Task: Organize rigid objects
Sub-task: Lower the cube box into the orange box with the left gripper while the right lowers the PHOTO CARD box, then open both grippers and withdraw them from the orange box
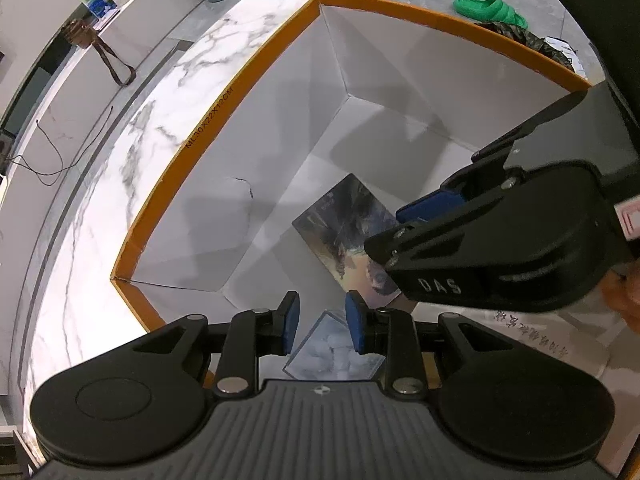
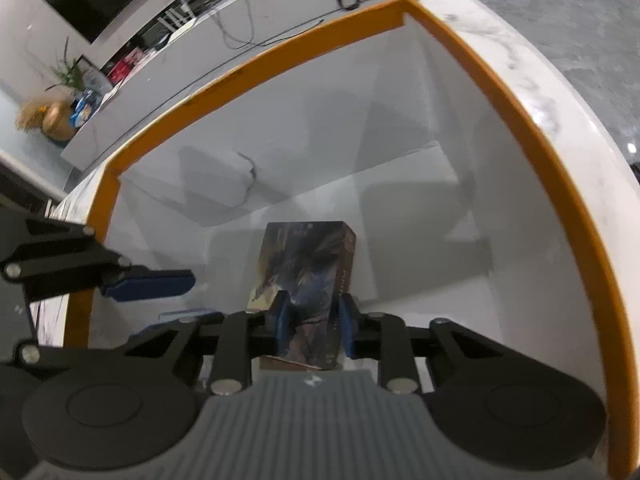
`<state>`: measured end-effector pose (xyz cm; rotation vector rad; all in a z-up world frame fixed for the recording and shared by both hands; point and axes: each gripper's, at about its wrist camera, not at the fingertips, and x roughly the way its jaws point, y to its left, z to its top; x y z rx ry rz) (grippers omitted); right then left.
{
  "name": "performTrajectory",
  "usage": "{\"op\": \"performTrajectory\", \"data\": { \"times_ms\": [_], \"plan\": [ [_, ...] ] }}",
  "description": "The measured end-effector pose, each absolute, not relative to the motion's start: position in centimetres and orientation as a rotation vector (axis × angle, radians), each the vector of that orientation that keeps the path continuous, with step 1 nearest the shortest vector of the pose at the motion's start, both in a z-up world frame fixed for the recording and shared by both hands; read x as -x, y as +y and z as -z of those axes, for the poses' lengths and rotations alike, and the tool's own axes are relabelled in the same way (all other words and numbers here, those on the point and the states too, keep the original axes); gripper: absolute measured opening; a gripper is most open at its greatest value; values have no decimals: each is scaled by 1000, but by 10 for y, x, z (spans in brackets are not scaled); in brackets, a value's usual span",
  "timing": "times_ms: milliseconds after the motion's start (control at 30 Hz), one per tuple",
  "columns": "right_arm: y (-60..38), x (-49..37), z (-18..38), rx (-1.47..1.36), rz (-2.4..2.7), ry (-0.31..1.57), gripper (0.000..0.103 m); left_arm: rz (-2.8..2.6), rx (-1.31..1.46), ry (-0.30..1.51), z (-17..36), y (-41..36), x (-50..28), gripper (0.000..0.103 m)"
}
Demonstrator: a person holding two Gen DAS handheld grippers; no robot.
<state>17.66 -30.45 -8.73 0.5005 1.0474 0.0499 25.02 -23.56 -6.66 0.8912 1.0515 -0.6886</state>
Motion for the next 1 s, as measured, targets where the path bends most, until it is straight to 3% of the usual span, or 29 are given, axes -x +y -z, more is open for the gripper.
{"op": "performTrajectory", "data": {
  "times_ms": [267,700,1000],
  "plan": [
    [-299,-178,86,-463,-81,1046,20,665,-878,1065,74,-242,-250,34],
    [-304,-161,56,-368,-22,900,48,680,-665,977,39,-225,-239,34],
    [-284,-148,19,-336,-80,801,49,651,-548,906,-2,-170,-231,34]
  ]
}}
